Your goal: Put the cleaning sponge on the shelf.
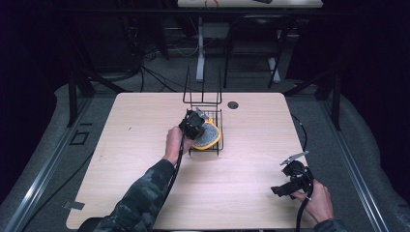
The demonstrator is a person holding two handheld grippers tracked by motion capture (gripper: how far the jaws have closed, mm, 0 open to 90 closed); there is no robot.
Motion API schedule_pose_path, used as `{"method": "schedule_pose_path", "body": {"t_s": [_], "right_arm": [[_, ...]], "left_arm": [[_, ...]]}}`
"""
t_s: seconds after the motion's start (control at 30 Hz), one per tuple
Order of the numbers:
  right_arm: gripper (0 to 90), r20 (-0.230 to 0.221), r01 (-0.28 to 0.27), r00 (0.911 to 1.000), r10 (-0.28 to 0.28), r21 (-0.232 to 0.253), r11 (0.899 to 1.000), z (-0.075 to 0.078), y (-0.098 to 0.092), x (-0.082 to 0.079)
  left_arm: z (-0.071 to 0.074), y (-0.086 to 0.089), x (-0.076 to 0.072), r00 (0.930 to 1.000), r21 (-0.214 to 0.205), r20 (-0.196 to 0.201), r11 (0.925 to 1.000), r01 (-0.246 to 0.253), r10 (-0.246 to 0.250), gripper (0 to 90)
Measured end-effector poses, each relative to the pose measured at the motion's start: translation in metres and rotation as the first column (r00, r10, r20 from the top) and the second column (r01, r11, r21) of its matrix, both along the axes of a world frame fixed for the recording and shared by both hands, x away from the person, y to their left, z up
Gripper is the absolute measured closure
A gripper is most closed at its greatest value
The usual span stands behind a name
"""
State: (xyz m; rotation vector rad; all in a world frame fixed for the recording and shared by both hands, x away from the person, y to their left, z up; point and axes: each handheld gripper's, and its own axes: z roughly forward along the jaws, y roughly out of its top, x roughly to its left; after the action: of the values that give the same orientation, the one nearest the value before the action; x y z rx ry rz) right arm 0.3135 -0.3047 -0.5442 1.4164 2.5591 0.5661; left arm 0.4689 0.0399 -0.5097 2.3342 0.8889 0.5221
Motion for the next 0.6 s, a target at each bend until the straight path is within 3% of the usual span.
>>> {"method": "schedule_pose_path", "body": {"t_s": [0.2,0.6], "right_arm": [[2.5,0.003,-0.002,1.0000,0.002,-0.002,1.000,-0.0002,0.0005,0.0000],[2.5,0.005,-0.003,1.0000,0.003,-0.001,1.000,0.0003,0.0001,-0.0003]], "left_arm": [[-0.0032,-0.0009,0.0028,0.9996,-0.013,0.020,0.9997,-0.020,0.020,87.2],[-0.0056,0.0012,0.0056,0.9991,-0.047,0.022,0.9983,-0.035,0.036,82.9]]}}
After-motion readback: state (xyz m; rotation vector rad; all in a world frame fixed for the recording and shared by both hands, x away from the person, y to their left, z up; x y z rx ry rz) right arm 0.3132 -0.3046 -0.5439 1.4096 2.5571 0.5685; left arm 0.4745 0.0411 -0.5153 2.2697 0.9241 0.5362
